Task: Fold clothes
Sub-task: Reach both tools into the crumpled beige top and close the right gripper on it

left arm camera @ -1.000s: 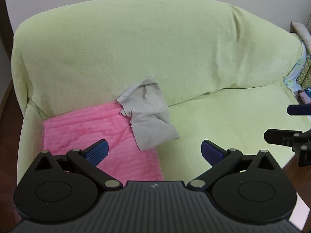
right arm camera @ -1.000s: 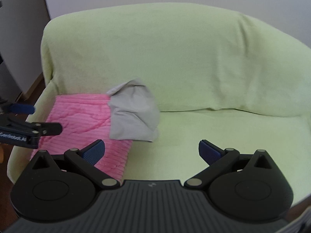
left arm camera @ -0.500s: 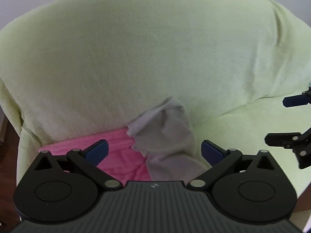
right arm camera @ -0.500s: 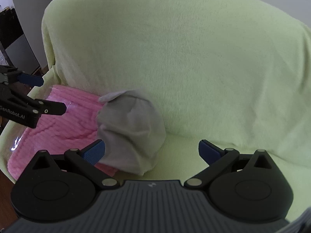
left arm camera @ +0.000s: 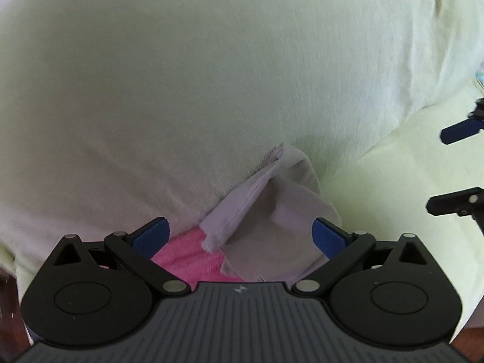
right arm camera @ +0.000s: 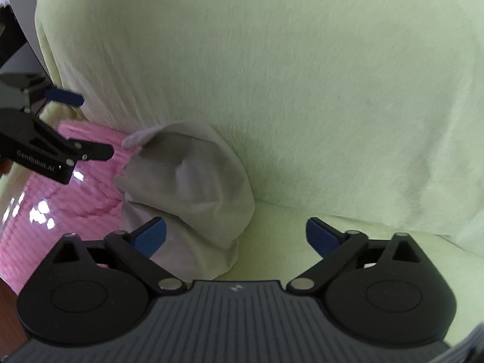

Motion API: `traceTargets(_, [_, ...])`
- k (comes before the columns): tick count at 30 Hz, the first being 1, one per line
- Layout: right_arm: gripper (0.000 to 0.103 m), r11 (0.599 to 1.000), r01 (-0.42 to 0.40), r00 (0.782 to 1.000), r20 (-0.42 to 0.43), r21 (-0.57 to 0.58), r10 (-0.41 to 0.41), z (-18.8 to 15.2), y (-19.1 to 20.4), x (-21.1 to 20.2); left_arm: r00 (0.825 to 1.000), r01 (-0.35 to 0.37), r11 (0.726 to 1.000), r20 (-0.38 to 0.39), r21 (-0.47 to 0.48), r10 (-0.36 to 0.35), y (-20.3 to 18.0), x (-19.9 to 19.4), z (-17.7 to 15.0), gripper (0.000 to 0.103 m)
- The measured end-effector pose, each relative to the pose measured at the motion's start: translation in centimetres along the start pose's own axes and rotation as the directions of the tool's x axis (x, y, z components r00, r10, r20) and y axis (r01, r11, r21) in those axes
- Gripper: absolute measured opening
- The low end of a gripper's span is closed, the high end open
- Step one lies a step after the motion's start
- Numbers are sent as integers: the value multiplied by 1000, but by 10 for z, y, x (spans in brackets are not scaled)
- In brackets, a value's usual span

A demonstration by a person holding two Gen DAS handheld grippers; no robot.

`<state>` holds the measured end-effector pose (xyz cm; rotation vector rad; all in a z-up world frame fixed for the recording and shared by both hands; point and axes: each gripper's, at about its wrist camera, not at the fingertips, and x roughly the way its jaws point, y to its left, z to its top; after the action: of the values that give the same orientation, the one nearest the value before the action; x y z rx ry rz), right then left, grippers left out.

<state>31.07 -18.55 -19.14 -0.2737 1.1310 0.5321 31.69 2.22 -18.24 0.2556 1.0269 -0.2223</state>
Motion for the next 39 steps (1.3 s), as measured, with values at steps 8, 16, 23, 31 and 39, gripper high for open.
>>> traceTargets(8, [86, 1000, -3, 1000, -7, -19, 2, 5, 1, 53, 998, 52, 986, -24, 159, -49, 3, 46, -5, 71])
traceTargets(16, [83, 1000, -21, 999, -26, -22, 21, 2, -2, 83, 995, 97, 957, -61, 272, -83, -6, 73, -11, 4])
traceTargets(23, [78, 999, -49, 996, -73, -22, 48, -13, -8, 84, 972, 235, 936, -59, 263, -228, -25, 21, -27, 3])
traceTargets(31, [78, 988, -91, 995, -49, -123, 85, -35, 6, 82, 947, 320, 920, -100, 227, -305, -47, -50, -76, 3])
traceTargets(39, [78, 923, -118, 993, -47, -366, 108, -49, 38, 82, 936, 341, 932, -135, 124, -325, -40, -87, -118, 3])
